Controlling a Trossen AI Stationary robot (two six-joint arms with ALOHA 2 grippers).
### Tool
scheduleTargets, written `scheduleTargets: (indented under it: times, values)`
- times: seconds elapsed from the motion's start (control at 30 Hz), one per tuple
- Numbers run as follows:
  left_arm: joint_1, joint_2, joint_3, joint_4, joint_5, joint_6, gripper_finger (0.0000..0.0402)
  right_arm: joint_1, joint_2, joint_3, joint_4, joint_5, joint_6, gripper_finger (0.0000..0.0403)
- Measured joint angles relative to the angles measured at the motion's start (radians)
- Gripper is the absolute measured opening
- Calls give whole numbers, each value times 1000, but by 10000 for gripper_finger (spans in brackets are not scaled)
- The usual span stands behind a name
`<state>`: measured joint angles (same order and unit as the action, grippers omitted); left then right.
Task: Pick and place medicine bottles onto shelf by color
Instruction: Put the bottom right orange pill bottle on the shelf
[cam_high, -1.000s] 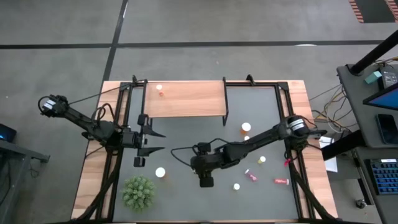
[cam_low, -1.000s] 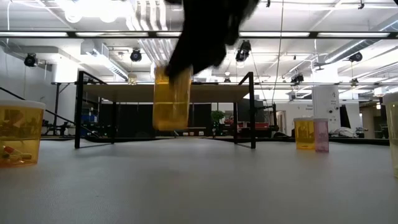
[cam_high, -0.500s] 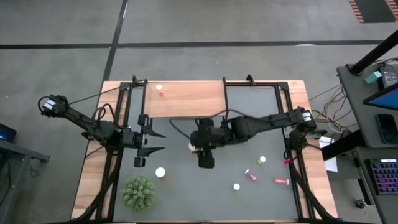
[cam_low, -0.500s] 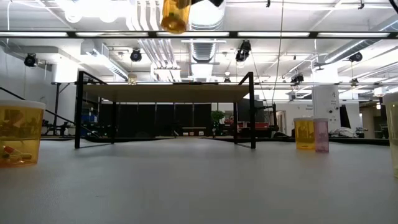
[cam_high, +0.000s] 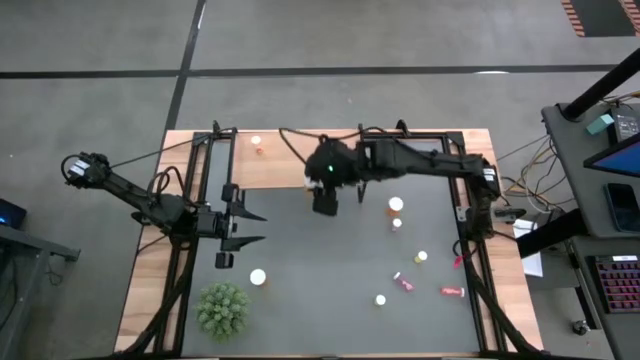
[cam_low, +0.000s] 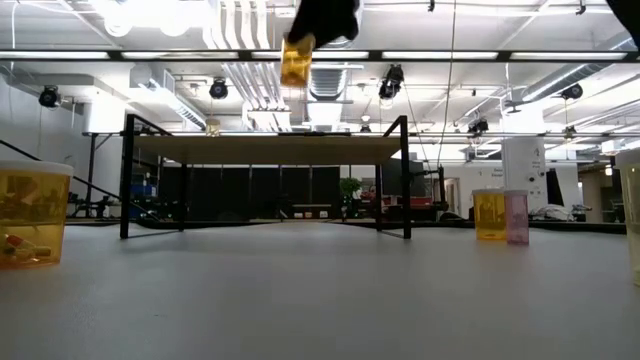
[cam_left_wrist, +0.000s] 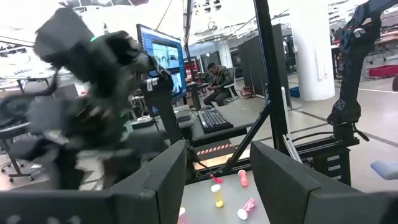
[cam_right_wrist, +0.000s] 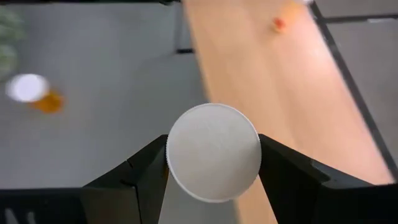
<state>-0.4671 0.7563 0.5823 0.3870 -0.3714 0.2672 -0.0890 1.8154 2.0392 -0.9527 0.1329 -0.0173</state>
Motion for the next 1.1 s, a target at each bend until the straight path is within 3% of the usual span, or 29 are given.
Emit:
scheduleTargets:
  times: [0.33, 1.1]
  values:
    - [0, -7, 0, 2, 0, 1, 162, -128, 73, -2, 28, -21, -48, 214]
    - [0, -19, 0, 1, 0, 7, 162, -141, 142, -2, 105, -55, -64, 217]
